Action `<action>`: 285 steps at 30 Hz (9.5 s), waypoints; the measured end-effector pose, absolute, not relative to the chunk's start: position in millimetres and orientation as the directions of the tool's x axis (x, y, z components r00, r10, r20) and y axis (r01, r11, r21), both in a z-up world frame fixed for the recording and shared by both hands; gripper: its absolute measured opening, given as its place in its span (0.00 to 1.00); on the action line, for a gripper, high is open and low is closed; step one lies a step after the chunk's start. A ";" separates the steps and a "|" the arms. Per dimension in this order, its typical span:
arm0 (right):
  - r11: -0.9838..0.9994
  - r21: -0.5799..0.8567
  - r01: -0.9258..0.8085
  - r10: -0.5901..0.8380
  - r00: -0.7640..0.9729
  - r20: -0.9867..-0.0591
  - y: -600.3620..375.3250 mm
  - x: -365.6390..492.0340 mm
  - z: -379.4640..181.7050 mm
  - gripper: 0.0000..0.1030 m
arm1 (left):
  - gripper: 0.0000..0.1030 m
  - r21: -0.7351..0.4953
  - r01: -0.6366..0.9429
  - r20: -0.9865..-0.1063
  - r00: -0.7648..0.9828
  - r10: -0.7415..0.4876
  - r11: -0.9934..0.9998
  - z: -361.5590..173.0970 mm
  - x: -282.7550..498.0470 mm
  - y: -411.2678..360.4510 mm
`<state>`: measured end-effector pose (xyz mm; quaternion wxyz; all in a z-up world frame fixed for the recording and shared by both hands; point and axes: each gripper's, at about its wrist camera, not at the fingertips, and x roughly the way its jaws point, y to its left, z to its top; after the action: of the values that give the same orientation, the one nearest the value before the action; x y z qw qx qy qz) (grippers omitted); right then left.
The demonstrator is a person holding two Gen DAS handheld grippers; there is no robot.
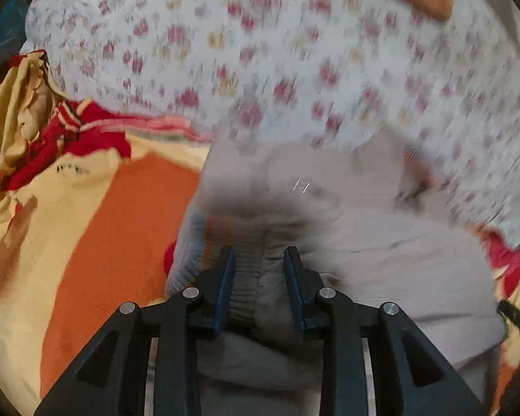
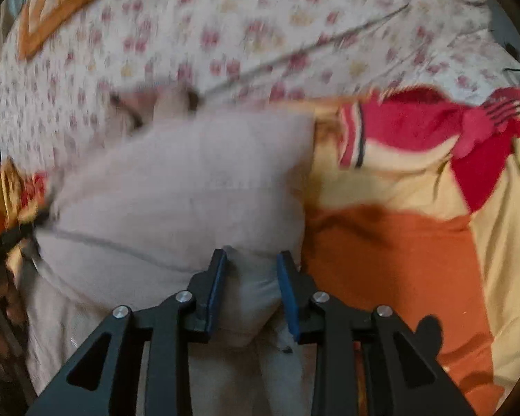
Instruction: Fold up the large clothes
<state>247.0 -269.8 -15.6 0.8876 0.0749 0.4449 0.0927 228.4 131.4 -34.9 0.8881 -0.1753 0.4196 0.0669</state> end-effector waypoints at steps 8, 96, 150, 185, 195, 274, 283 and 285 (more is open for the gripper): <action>0.984 0.175 -0.029 0.144 0.704 -0.696 -242.8 307.0 -11.0 0.32 | 0.19 -0.240 -0.291 -0.771 0.636 0.000 0.926 -45.5 255.5 145.9; 0.956 -0.012 -0.293 0.170 0.587 -0.792 -196.5 222.9 -66.8 0.87 | 0.68 0.007 -0.125 -0.827 0.557 0.076 0.992 -66.8 236.7 79.7; 0.943 -0.011 -0.331 0.188 0.563 -0.804 -192.9 225.8 -68.1 0.99 | 0.74 0.019 -0.100 -0.835 0.546 0.071 0.995 -70.3 241.3 75.5; 0.985 0.054 -0.163 0.160 0.752 -0.639 -290.4 155.2 21.6 0.97 | 0.73 -0.064 -0.142 -0.742 0.669 0.048 0.988 -9.9 173.8 102.8; 0.987 0.047 -0.154 0.143 0.707 -0.693 -344.4 44.5 -1.4 0.97 | 0.73 -0.050 -0.178 -0.698 0.710 0.093 0.983 19.9 97.7 129.4; 0.825 0.383 -0.415 0.551 0.447 -0.704 -320.4 -62.5 -49.0 0.09 | 0.00 -0.309 0.056 -0.726 0.632 -0.273 0.950 -31.7 -106.5 98.8; 0.675 0.535 -0.508 0.738 0.468 -0.486 -351.4 -89.5 -2.3 0.05 | 0.00 -0.343 0.167 -0.623 0.696 -0.357 0.924 24.8 -138.3 106.2; 0.653 0.538 -0.533 0.757 0.476 -0.448 -356.8 -97.0 9.5 0.05 | 0.00 -0.341 0.199 -0.600 0.706 -0.376 0.919 38.9 -147.3 103.4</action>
<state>-97.0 -356.8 9.5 0.8430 0.1645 0.3403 0.3826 -147.3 103.4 38.9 0.9149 -0.1265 0.3496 -0.1572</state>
